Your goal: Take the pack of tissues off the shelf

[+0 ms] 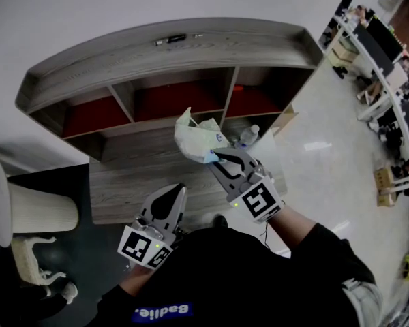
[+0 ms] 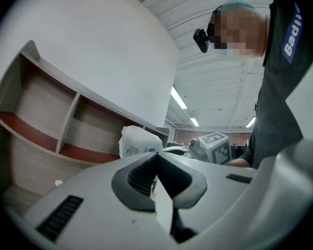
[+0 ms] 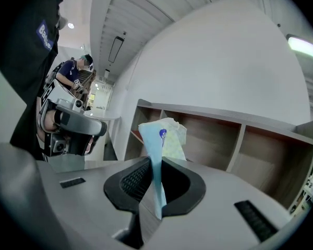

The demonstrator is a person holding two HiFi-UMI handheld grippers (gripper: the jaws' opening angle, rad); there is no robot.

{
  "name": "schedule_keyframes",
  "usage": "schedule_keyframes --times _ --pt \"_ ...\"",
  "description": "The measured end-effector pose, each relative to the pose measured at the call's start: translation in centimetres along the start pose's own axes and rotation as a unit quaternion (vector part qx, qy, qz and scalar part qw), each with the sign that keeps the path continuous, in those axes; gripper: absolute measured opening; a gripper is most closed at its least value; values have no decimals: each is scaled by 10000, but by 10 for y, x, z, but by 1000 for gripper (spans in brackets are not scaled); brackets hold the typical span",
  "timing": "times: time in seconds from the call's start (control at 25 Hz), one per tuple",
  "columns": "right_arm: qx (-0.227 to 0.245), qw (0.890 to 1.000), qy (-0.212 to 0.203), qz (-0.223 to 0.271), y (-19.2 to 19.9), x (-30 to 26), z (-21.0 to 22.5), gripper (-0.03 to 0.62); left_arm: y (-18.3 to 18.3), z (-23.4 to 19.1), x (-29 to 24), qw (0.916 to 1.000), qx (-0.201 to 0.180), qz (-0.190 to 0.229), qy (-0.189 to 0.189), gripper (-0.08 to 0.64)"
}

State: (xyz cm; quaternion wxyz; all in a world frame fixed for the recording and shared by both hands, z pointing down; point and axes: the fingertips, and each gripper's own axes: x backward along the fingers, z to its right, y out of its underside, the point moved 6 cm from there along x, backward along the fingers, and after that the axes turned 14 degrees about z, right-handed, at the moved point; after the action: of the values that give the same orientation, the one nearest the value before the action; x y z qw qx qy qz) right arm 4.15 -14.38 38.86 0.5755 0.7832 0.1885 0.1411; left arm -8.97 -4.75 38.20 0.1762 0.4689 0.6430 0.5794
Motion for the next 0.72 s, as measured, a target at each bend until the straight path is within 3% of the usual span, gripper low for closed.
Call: schedule_keyframes --times 0.36,0.72 --pt "-513 9985 -3 212 -6 1 -5 58 0 -2 1 10000 21 -6 -32 2" --pt "-617 9978 -59 225 -6 -2 -8 58 1 -6 -1 10000 40 -11 -51 2"
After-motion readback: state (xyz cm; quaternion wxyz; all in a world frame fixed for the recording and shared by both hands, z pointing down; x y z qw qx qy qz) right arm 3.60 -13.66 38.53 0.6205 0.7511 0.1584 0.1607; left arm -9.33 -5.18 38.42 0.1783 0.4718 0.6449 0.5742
